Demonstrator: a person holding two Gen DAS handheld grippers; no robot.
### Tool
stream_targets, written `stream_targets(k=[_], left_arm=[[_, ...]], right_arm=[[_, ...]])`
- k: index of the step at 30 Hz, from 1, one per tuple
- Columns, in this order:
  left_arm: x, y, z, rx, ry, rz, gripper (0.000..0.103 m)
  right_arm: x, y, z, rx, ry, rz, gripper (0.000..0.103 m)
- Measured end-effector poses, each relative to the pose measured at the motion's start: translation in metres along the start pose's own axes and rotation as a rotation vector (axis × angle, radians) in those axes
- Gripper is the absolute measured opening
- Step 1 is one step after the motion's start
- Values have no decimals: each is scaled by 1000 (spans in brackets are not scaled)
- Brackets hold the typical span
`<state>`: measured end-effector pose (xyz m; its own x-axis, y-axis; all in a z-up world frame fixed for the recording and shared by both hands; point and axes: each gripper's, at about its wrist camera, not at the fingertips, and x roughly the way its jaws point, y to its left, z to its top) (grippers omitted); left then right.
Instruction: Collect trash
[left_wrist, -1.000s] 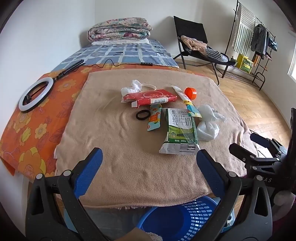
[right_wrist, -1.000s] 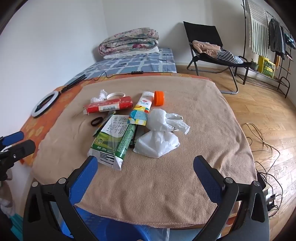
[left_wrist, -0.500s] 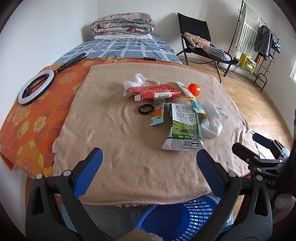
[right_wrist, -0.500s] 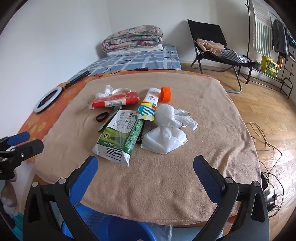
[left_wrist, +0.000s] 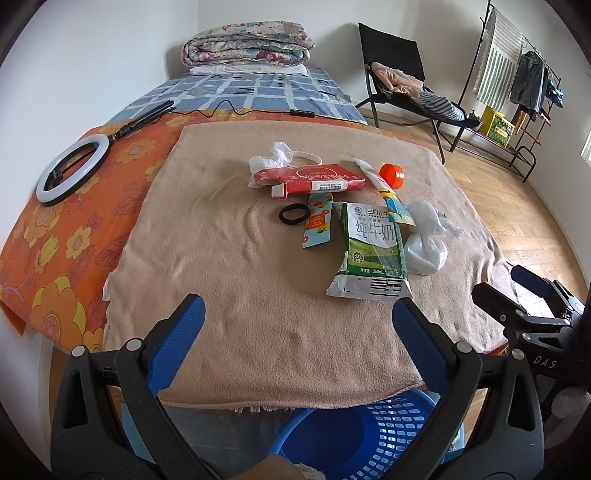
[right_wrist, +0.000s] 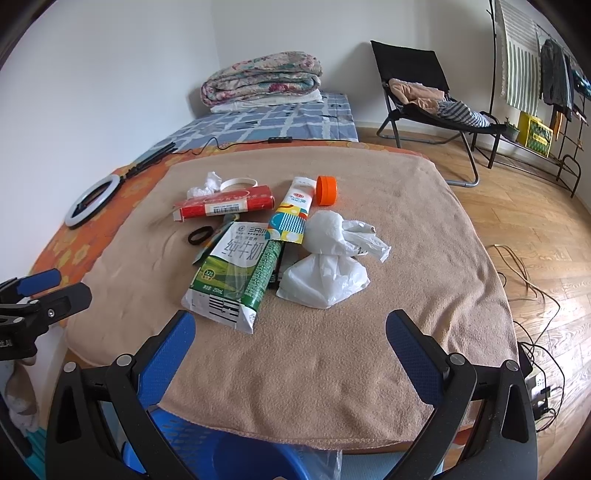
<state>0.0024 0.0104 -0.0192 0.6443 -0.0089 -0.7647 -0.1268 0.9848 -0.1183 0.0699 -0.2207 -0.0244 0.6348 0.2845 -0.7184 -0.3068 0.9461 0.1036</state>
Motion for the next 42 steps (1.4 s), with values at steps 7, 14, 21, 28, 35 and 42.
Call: stream_targets(k=[7, 14, 21, 28, 35, 42], left_arm=[[1, 1, 0, -1, 0, -1, 103], [2, 3, -5, -7, 0, 1, 103], [2, 2, -1, -2, 2, -1, 103], [2, 4, 0, -1, 1, -2, 103], [2, 4, 0, -1, 3, -3, 103], [2, 4, 1, -3, 3, -3, 103]], right_arm=[[0, -3, 0, 9, 0, -4, 102], [-1, -4, 0, 10, -1, -7, 102], [-1, -4, 0, 10, -1, -9, 102], [-1, -5, -1, 10, 0, -9, 102], [-1, -4, 0, 10, 0, -9, 102], [-2, -6, -2, 11, 1, -12, 102]])
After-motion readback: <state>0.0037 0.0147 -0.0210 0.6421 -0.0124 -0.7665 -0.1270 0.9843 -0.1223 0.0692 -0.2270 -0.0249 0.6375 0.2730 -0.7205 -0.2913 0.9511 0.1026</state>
